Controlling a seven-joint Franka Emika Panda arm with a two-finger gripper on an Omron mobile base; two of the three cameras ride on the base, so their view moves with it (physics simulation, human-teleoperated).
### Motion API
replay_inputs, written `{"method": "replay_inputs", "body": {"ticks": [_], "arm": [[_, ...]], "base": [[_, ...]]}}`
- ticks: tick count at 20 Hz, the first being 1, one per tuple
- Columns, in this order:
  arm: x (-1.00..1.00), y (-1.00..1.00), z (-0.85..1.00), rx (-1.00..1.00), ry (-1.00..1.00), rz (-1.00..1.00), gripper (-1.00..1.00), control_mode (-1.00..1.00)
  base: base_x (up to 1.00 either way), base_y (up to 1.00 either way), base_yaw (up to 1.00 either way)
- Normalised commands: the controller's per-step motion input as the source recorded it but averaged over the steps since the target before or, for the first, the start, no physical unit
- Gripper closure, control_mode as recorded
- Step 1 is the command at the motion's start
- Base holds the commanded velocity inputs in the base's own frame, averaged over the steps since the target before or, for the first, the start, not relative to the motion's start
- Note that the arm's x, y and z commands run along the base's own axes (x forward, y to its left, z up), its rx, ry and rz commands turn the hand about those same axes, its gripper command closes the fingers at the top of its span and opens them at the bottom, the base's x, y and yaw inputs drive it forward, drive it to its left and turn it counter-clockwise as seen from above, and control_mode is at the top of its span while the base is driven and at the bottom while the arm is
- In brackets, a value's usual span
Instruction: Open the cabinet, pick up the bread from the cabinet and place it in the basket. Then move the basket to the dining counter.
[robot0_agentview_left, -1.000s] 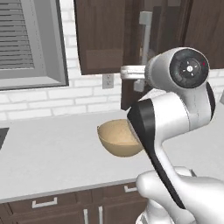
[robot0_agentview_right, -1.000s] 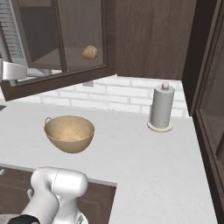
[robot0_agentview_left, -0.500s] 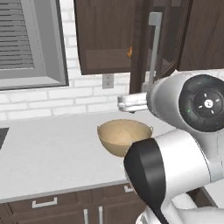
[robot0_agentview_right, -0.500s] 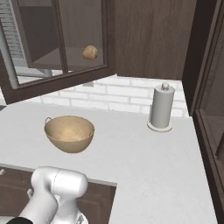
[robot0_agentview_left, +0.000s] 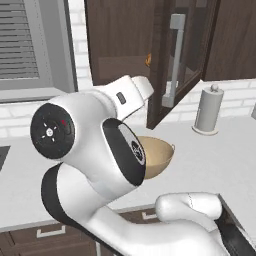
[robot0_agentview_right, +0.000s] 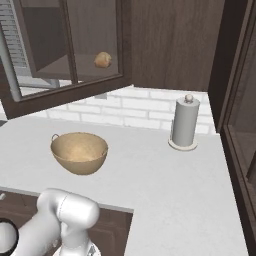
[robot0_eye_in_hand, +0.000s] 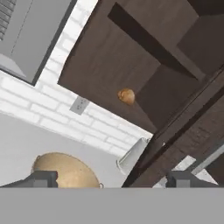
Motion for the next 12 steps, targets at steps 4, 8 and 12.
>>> {"method": "replay_inputs", "body": {"ticks": [4,8,12], "arm": [[1.00,0.99,-0.29,-0.30,0.08,-0.08,-1.00,-1.00],[1.00,0.12,-0.36,-0.08,0.14,0.00,-1.00,-1.00],[1.00,-0.45,-0.44,0.00,0.10,0.00,-1.00,-1.00]], "base": [[0.00,0.00,0.00],[0.00,0.00,0.00],[0.00,0.00,0.00]]}}
